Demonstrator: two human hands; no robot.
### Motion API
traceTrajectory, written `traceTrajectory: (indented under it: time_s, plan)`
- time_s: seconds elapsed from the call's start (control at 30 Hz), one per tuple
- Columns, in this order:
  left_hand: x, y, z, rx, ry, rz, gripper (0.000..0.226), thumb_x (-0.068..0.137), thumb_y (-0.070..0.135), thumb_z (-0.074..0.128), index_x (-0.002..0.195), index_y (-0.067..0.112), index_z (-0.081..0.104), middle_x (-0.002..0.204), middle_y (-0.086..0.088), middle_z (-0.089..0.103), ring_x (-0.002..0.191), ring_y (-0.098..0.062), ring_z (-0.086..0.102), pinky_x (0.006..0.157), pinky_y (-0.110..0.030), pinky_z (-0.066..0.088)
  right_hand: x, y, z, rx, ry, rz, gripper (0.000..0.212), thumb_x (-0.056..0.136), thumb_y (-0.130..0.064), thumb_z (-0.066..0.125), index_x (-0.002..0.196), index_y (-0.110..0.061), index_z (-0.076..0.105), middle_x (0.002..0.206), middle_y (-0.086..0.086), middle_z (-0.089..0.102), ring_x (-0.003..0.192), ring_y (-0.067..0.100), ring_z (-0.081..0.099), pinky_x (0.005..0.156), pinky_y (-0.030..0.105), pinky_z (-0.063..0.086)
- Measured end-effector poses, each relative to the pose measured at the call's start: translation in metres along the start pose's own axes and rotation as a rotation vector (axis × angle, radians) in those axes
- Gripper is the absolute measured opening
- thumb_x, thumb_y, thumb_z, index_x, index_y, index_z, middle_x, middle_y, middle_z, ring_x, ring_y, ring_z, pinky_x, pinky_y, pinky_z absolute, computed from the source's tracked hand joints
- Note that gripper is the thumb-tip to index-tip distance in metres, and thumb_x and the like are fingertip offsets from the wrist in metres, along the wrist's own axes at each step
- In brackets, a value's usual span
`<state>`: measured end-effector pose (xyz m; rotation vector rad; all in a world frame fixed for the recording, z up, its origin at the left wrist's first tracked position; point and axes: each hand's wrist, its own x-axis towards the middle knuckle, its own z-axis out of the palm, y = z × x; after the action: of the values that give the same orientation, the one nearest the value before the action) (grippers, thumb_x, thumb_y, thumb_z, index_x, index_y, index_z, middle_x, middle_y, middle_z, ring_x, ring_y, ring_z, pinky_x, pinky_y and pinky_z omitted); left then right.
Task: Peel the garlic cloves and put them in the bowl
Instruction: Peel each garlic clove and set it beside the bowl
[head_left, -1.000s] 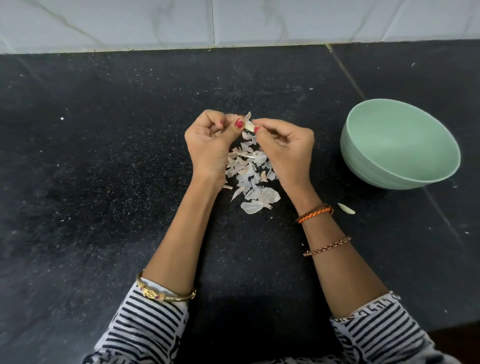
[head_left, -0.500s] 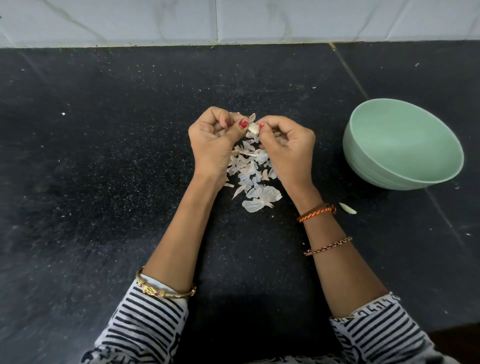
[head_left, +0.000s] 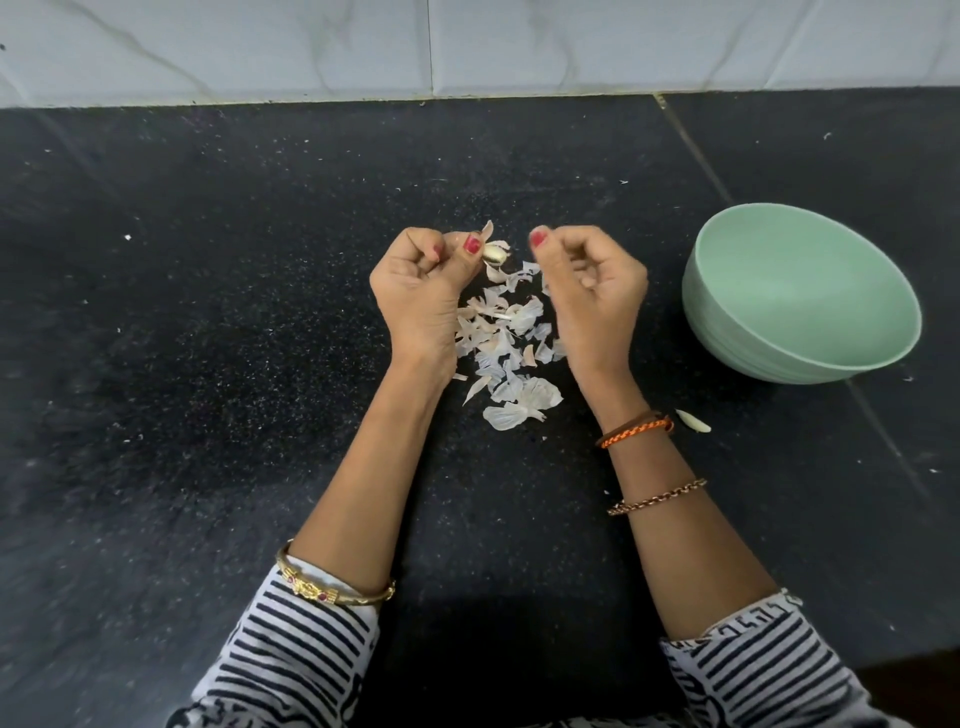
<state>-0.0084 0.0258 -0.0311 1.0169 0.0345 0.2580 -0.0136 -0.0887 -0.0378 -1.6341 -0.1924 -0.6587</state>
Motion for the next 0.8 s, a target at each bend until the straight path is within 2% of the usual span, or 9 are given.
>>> traceTrajectory:
  time_s: [0.1,0.17,0.3,0.4,0.53,0.6,0.67,0.73,0.8]
  plan:
    - [-0.001,-0.003,0.001,0.030,-0.008,0.016,0.040,0.080,-0.015,0.058,0.062,0.013,0.037,0.061,0.002,0.063,0.061,-0.007,0.061,0.064,-0.021,0.052,-0.004,0.002,0.004,-0.088,-0.114,0.002,0.017,0.083,-0.019,0.068,0.079,-0.003,0.069,0.066,0.003,0.065,0.057,0.002,0.055,0.052,0.013,0.043]
    - [-0.003,-0.003,0.002,0.041,-0.019,0.001,0.041,0.080,-0.014,0.059,0.060,0.014,0.036,0.066,-0.005,0.058,0.061,-0.008,0.059,0.066,-0.023,0.052,-0.004,0.005,0.006,-0.087,-0.134,0.019,0.013,0.084,-0.013,0.067,0.081,-0.001,0.070,0.069,0.003,0.066,0.059,0.002,0.057,0.054,0.014,0.045]
    - [-0.003,0.000,0.004,0.044,-0.033,-0.044,0.041,0.081,-0.012,0.059,0.060,0.014,0.035,0.066,-0.006,0.058,0.059,-0.006,0.058,0.061,-0.018,0.048,-0.002,0.011,0.004,-0.034,-0.157,0.042,0.015,0.083,-0.010,0.065,0.093,0.000,0.069,0.082,0.008,0.069,0.072,0.017,0.067,0.065,0.027,0.055]
    - [-0.005,0.000,0.005,0.036,-0.037,-0.115,0.042,0.082,-0.008,0.060,0.060,0.015,0.033,0.059,0.002,0.057,0.056,-0.008,0.050,0.053,-0.017,0.043,0.002,0.013,0.001,0.003,-0.176,0.040,0.017,0.081,-0.005,0.065,0.097,-0.002,0.066,0.081,0.000,0.067,0.076,0.009,0.066,0.071,0.025,0.055]
    - [-0.005,0.000,0.006,0.026,-0.024,-0.139,0.039,0.084,-0.006,0.059,0.064,0.016,0.034,0.057,0.004,0.055,0.053,-0.007,0.048,0.049,-0.016,0.042,0.005,0.015,-0.004,0.071,-0.250,0.070,0.021,0.081,0.003,0.064,0.100,-0.006,0.063,0.074,-0.017,0.067,0.074,-0.001,0.064,0.069,0.015,0.051]
    - [-0.006,-0.001,0.007,0.040,-0.036,-0.119,0.038,0.084,-0.007,0.058,0.066,0.016,0.034,0.054,0.007,0.057,0.051,-0.004,0.050,0.050,-0.016,0.043,0.007,0.014,-0.006,0.081,-0.292,0.086,0.019,0.082,0.000,0.064,0.100,-0.005,0.063,0.074,-0.019,0.067,0.074,-0.002,0.063,0.067,0.012,0.049]
    - [-0.006,0.000,0.007,0.058,-0.043,-0.109,0.039,0.085,-0.006,0.058,0.066,0.016,0.032,0.053,0.007,0.057,0.051,-0.003,0.051,0.052,-0.017,0.043,0.007,0.011,-0.007,0.089,-0.319,0.070,0.019,0.082,-0.013,0.064,0.100,-0.004,0.063,0.075,-0.021,0.067,0.075,-0.003,0.062,0.067,0.012,0.048]
    - [-0.003,0.001,0.006,0.082,-0.017,-0.096,0.039,0.086,-0.004,0.058,0.065,0.016,0.032,0.054,0.004,0.049,0.050,-0.005,0.045,0.051,-0.018,0.041,0.005,0.006,-0.005,0.080,-0.364,0.057,0.023,0.082,-0.026,0.058,0.096,-0.009,0.063,0.072,-0.024,0.066,0.070,-0.002,0.060,0.064,0.011,0.046]
    - [0.000,0.002,0.001,0.097,0.021,-0.068,0.037,0.087,-0.003,0.058,0.066,0.016,0.034,0.052,0.008,0.043,0.048,-0.004,0.039,0.049,-0.017,0.039,0.000,0.004,0.001,0.083,-0.414,0.083,0.019,0.082,-0.026,0.056,0.093,-0.012,0.062,0.069,-0.025,0.064,0.065,-0.004,0.057,0.060,0.008,0.042]
